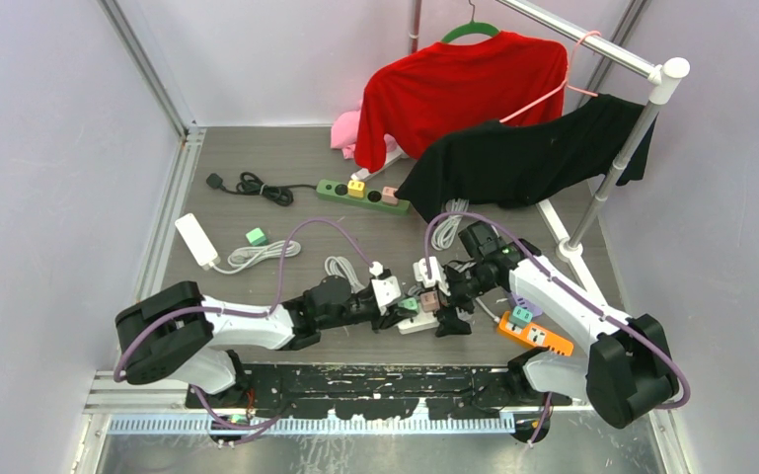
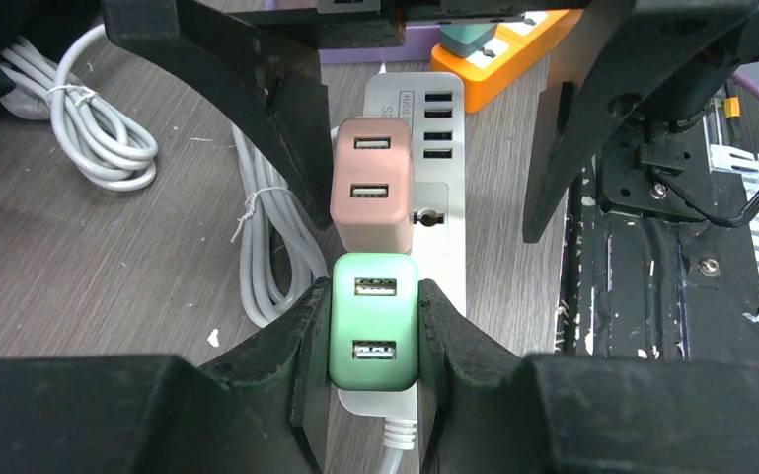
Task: Pull the plug off the socket
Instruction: Remove the plug from the socket.
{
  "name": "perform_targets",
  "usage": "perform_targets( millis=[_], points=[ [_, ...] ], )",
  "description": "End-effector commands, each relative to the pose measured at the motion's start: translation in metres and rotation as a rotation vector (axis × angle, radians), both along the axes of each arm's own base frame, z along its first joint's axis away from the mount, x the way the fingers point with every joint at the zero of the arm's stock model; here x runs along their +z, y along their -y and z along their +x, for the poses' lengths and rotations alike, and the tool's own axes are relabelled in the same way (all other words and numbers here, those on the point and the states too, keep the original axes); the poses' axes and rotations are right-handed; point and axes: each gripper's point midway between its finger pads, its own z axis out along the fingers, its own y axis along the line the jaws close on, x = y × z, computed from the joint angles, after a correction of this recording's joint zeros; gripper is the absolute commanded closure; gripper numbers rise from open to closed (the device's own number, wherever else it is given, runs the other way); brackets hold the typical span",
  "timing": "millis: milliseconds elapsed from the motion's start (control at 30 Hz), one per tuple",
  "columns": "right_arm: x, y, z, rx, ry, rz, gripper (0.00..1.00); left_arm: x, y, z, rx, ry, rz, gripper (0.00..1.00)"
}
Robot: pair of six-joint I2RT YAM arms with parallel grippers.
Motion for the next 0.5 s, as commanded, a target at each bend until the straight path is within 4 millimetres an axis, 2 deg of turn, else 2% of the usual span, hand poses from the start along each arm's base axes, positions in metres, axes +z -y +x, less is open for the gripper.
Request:
perform_targets(
  millis=[0,233,467],
  points=[
    [0.005,-0.008,0.007,0.032,0.066,0.036,0.0,0.088,0.015,0.007,0.009,0.117,-0.252,1.0],
    [0.002,-0.007,0.01,0.034,0.095,0.012,0.05,0.1,0.016,0.004,0.004,0.123,-0.278,1.0],
    [-0.003,-0.005,0.011,0.048,0.119,-0.026,0.22,0.107,0.014,0.004,0.006,0.13,-0.293,1.0]
  ],
)
